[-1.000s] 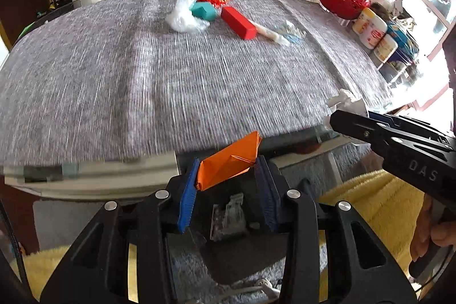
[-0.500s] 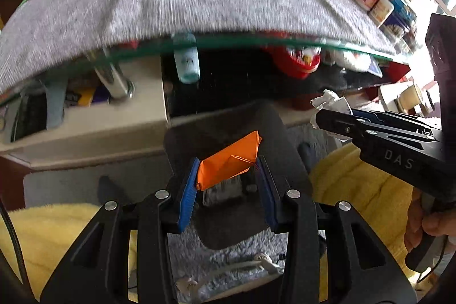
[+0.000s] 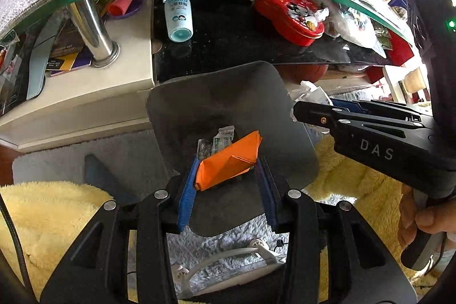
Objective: Collect trash
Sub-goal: 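Lower both tools to the bin and release the boat and foil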
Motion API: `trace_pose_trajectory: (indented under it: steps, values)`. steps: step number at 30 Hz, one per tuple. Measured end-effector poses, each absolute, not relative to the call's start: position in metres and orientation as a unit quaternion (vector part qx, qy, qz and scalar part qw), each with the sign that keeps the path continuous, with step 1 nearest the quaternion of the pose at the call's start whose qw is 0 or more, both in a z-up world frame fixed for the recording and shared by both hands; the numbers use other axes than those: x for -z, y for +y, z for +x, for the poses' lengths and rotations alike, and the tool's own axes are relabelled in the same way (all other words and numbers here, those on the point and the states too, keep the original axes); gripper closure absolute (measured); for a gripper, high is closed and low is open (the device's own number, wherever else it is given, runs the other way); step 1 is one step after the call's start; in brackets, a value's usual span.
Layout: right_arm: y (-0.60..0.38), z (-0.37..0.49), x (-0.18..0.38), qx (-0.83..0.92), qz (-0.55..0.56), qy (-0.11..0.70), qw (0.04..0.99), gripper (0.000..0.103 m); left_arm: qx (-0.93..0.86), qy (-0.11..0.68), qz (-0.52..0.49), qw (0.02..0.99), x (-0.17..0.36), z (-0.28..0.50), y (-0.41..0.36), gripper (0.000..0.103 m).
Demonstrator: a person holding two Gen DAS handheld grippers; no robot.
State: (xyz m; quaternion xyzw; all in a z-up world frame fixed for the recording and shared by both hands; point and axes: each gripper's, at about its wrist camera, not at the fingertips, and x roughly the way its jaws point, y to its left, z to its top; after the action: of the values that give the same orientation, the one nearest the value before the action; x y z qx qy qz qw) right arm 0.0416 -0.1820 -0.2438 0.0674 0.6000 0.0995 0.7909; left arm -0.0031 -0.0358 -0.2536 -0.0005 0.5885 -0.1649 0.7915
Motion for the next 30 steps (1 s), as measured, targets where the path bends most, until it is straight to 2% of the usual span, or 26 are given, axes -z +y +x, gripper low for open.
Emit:
trace_pose_trajectory:
  steps: [4, 6, 7, 9, 14, 17, 30]
  values:
    - [-0.183, 0.047, 0.242, -0.098, 0.073, 0.599, 0.791, 0.071, 0.161, 0.593, -0.002, 0.789, 0.255, 0.001, -0.034, 0.065]
    - [-0.183, 0.048, 0.240, -0.097, 0.074, 0.597, 0.793, 0.058, 0.159, 0.593, -0.003, 0.789, 0.255, 0.002, -0.033, 0.064]
    - [-0.184, 0.048, 0.239, -0.096, 0.074, 0.596, 0.794, 0.048, 0.157, 0.593, -0.004, 0.789, 0.255, 0.003, -0.032, 0.060]
    - [-0.185, 0.049, 0.235, -0.093, 0.074, 0.592, 0.797, 0.041, 0.153, 0.590, -0.001, 0.793, 0.253, 0.004, -0.032, 0.051]
    - [-0.194, 0.051, 0.222, -0.072, 0.071, 0.580, 0.808, 0.009, 0.136, 0.573, 0.010, 0.808, 0.240, 0.008, -0.026, 0.023]
    - [-0.203, 0.051, 0.209, -0.063, 0.075, 0.569, 0.816, 0.007, 0.130, 0.560, 0.017, 0.818, 0.229, 0.010, -0.021, 0.009]
    - [-0.227, 0.071, 0.152, -0.052, 0.086, 0.525, 0.845, 0.007, 0.132, 0.514, 0.002, 0.848, 0.164, 0.032, -0.011, 0.008]
